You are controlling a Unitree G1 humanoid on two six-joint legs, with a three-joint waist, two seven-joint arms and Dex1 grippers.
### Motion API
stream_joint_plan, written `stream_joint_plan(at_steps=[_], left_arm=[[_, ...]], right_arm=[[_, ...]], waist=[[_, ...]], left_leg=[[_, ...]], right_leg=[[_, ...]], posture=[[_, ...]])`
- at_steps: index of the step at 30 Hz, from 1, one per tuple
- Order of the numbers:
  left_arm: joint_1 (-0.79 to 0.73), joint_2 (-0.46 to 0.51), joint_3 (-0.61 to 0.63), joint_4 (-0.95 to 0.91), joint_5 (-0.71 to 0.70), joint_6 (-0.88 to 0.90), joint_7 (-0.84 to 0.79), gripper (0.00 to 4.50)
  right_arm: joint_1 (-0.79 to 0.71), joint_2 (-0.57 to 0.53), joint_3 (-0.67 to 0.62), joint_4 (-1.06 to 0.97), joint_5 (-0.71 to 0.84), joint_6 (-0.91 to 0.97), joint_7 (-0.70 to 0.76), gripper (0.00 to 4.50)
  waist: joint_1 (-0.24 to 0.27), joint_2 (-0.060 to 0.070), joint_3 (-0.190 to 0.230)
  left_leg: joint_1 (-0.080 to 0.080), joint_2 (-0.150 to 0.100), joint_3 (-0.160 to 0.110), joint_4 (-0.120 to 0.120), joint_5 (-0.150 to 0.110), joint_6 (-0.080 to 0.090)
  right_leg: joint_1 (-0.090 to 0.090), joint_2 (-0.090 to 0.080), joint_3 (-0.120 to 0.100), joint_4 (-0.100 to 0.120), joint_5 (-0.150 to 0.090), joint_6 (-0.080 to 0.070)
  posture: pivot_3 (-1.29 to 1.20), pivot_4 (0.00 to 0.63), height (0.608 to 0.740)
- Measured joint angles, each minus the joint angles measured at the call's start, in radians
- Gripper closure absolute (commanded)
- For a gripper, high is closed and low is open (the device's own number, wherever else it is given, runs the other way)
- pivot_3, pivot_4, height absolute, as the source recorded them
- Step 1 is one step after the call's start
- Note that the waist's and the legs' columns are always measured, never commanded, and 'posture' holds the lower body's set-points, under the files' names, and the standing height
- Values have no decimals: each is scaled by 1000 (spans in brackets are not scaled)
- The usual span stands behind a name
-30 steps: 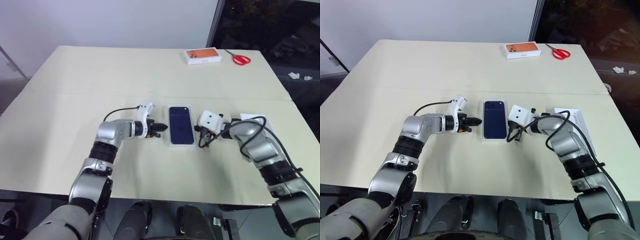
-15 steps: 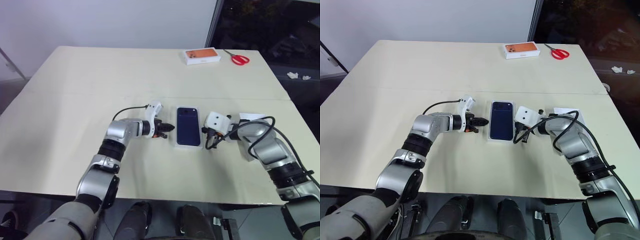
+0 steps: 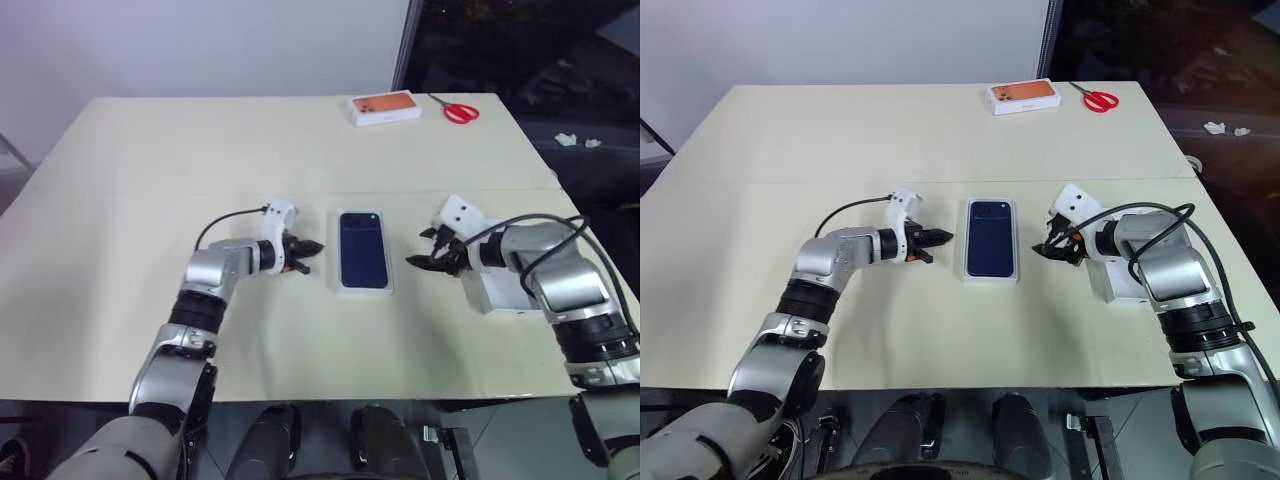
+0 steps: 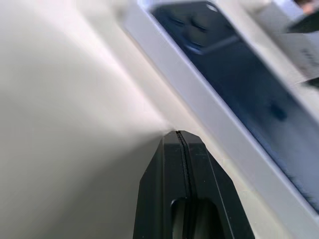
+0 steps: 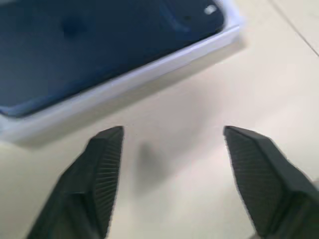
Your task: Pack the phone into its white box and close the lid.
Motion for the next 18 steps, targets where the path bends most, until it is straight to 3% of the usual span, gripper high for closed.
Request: stream_joint_plan(at_steps=[7, 12, 18], left_arm=[[49, 76, 19, -61, -8, -60, -27, 4500], [149, 166, 51, -211, -54, -151, -146, 4500], [253, 220, 102, -317, -128, -258, -260, 4500]], right_arm=[[-29, -15, -4, -21, 37, 254, -67, 1148], [-156, -143, -38, -26, 71, 604, -107, 1148], [-152, -200, -27, -38, 112, 724, -135, 1148]], waist=[[1, 2, 1], [0, 4, 2], [0, 4, 2]], left_leg=[[-2, -1, 1, 0, 0, 0], [-8, 0, 1, -2, 0, -1], [-8, 0, 2, -3, 0, 0]], right_leg=[[-2, -1, 1, 0, 0, 0], [-9, -1, 2, 0, 0, -1], [-8, -2, 2, -1, 0, -1]], posture=[[0, 150, 740], [0, 150, 740], [0, 150, 740]])
